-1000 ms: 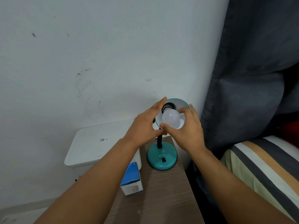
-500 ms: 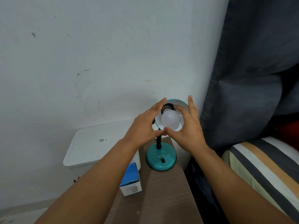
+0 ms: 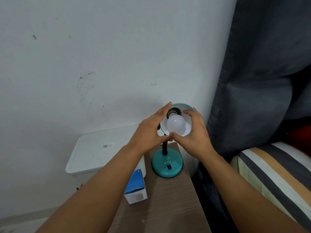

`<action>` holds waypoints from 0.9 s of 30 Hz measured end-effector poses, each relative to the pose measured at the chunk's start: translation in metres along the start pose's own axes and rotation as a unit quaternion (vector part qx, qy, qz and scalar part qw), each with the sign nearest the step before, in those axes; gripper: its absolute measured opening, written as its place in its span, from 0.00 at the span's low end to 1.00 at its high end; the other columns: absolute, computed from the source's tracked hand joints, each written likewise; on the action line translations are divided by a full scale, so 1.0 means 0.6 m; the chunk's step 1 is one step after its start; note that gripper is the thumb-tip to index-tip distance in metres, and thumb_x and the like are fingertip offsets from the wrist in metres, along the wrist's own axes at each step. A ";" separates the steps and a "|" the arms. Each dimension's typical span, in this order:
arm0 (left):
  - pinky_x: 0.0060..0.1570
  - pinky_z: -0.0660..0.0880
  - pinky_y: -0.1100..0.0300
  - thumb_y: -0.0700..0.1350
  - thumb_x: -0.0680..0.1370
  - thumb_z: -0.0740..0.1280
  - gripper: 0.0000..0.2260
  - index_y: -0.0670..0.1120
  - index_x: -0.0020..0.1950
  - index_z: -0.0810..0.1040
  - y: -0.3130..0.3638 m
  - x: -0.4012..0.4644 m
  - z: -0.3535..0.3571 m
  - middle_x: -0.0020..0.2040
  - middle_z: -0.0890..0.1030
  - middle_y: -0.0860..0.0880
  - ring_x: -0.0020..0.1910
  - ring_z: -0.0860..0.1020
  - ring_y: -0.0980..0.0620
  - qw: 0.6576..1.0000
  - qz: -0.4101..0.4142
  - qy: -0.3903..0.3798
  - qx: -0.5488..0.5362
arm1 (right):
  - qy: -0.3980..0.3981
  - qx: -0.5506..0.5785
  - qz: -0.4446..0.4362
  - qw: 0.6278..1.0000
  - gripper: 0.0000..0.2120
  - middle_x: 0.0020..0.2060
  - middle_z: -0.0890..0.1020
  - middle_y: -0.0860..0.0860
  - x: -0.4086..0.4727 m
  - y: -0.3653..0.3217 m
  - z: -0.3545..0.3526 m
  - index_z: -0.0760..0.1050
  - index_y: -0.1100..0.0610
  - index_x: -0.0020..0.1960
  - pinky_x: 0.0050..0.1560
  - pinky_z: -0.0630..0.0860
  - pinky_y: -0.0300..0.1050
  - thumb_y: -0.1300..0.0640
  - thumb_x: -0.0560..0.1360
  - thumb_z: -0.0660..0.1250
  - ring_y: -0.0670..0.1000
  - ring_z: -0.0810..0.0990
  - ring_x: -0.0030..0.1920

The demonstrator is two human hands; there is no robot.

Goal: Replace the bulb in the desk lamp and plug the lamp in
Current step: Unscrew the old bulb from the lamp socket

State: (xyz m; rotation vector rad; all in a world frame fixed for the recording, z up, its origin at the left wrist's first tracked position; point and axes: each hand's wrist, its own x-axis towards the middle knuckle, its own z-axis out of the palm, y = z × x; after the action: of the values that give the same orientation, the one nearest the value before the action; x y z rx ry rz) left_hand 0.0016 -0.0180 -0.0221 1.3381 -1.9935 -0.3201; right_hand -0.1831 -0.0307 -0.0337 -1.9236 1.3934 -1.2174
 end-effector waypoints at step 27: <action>0.64 0.76 0.58 0.49 0.73 0.78 0.46 0.67 0.81 0.52 0.003 -0.001 0.003 0.78 0.67 0.60 0.71 0.72 0.58 1.000 0.002 0.000 -0.005 | 0.012 0.006 0.007 1.000 0.38 0.64 0.69 0.45 -0.001 0.009 0.002 0.66 0.48 0.67 0.63 0.68 0.47 0.43 0.63 0.79 0.49 0.67 0.66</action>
State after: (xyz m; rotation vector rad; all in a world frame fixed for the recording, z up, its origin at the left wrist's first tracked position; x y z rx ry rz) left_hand -0.0007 -0.0172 -0.0227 1.3283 -1.9921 -0.3281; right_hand -0.1848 -0.0326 -0.0388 -1.8940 1.4052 -1.2439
